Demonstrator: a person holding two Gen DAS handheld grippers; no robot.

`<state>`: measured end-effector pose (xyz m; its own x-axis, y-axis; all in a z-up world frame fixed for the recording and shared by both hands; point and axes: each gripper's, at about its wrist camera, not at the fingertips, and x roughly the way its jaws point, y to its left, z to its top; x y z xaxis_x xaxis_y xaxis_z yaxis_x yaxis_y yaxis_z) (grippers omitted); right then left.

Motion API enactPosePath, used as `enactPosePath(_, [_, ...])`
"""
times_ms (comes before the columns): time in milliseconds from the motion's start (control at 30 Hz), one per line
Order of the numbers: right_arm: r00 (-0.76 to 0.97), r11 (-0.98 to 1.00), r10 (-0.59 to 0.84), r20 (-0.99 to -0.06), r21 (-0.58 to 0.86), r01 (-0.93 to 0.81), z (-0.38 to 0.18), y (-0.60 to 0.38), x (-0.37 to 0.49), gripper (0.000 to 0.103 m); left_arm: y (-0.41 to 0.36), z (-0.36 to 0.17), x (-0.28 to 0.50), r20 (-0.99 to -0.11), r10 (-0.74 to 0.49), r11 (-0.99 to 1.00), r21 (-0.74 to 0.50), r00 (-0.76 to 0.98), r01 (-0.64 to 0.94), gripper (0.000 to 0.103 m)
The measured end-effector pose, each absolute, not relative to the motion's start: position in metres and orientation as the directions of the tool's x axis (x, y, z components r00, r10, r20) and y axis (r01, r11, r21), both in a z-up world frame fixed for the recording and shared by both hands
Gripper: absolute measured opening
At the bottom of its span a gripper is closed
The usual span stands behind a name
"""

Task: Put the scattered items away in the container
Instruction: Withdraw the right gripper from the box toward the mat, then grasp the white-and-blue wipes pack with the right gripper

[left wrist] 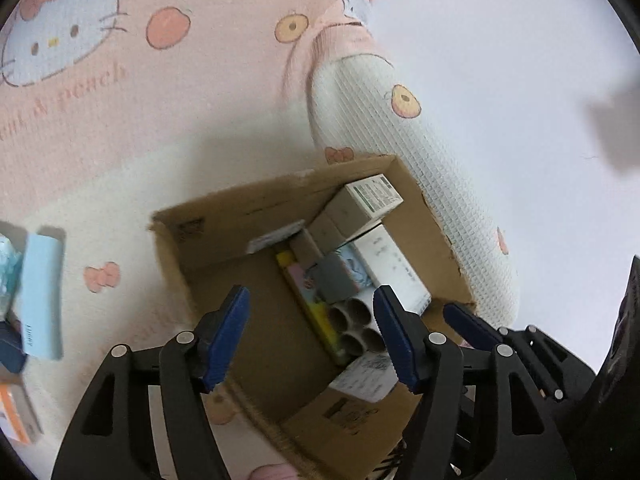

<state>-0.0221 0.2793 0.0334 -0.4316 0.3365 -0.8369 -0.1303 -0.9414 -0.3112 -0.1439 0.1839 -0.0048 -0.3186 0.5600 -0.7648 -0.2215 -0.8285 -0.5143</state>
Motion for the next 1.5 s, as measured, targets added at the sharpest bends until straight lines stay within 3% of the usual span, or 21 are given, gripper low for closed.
enactPosePath(167, [-0.488, -0.951, 0.298, -0.82, -0.301, -0.076, 0.037, 0.245, -0.031, 0.043, 0.149, 0.001, -0.139, -0.763, 0.531, -0.846, -0.499, -0.369, -0.187, 0.068])
enactPosePath(333, [-0.536, -0.97, 0.204, -0.82, -0.243, 0.002, 0.034, 0.206, -0.044, 0.043, 0.108, -0.002, -0.131, -0.794, 0.419, -0.907, -0.39, -0.44, -0.16, 0.068])
enactPosePath(633, [-0.511, -0.958, 0.075, -0.856, -0.204, 0.202, 0.002, 0.123, -0.064, 0.045, 0.007, -0.035, -0.115, -0.795, 0.318, -0.929, -0.371, -0.517, -0.001, 0.069])
enactPosePath(767, [-0.45, -0.962, -0.041, -0.892, -0.087, 0.26, -0.019, 0.105, -0.081, 0.046, -0.045, -0.062, -0.116, -0.821, 0.276, -0.92, -0.376, -0.5, 0.108, 0.069])
enactPosePath(900, [-0.385, -0.96, -0.091, -0.918, -0.021, 0.278, -0.043, 0.093, -0.095, 0.046, -0.095, -0.087, -0.114, -0.808, 0.336, -0.842, -0.488, -0.484, 0.229, 0.069])
enactPosePath(1333, [-0.275, -0.908, -0.412, -0.869, 0.367, 0.201, -0.124, 0.065, -0.155, 0.051, -0.225, -0.147, -0.123, -0.809, 0.208, -0.761, -0.487, -0.55, 0.429, 0.069])
enactPosePath(1500, [-0.234, -0.881, -0.472, -0.85, 0.463, 0.097, -0.157, 0.062, -0.17, 0.051, -0.273, -0.162, -0.123, -0.769, 0.206, -0.663, -0.565, -0.606, 0.492, 0.069])
